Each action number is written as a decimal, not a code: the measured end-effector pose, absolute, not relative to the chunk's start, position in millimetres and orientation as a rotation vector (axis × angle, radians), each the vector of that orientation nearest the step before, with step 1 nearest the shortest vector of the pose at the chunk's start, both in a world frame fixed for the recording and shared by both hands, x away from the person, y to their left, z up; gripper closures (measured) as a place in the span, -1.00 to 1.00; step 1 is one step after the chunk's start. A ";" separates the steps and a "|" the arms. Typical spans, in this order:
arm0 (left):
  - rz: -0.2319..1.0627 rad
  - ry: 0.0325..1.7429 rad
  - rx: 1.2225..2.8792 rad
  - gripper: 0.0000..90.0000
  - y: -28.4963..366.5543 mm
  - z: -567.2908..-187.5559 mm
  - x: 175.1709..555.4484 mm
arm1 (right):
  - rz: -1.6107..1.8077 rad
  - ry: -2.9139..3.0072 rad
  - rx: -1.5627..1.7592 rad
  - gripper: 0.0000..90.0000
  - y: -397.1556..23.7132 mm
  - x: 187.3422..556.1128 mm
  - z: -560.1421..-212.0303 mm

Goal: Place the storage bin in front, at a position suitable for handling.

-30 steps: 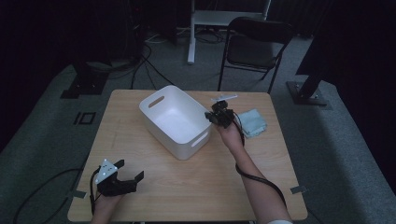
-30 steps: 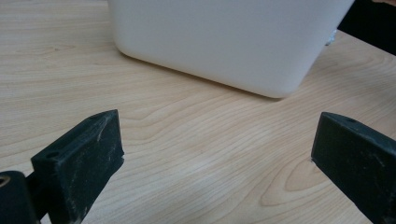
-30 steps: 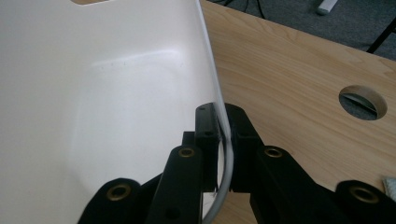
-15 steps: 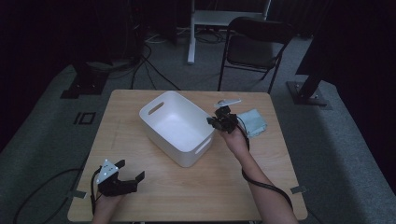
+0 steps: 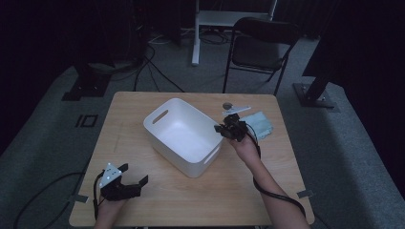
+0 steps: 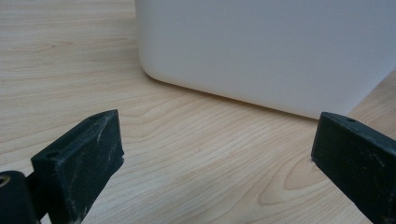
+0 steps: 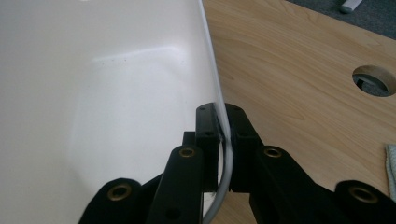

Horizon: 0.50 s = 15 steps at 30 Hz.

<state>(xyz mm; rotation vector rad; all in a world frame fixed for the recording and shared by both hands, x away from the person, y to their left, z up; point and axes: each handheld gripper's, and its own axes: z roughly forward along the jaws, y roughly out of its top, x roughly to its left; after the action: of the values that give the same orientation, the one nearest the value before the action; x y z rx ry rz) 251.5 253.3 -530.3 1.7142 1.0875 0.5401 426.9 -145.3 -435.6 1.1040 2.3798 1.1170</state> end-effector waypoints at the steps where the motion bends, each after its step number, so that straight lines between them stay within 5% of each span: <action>1: 0.539 1.087 1.715 -0.95 253.1 -530.3 251.5 | 1.118 2.382 1.104 0.90 -146.3 425.7 -435.6; 15: 0.535 1.088 1.717 -0.95 252.1 -530.5 251.5 | 1.125 2.406 1.070 0.90 -159.7 408.6 -436.0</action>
<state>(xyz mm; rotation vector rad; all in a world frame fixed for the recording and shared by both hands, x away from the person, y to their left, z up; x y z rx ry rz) 251.5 252.1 -530.5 1.7167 1.0879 0.5348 408.6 -159.7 -436.0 1.0697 2.4061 1.1252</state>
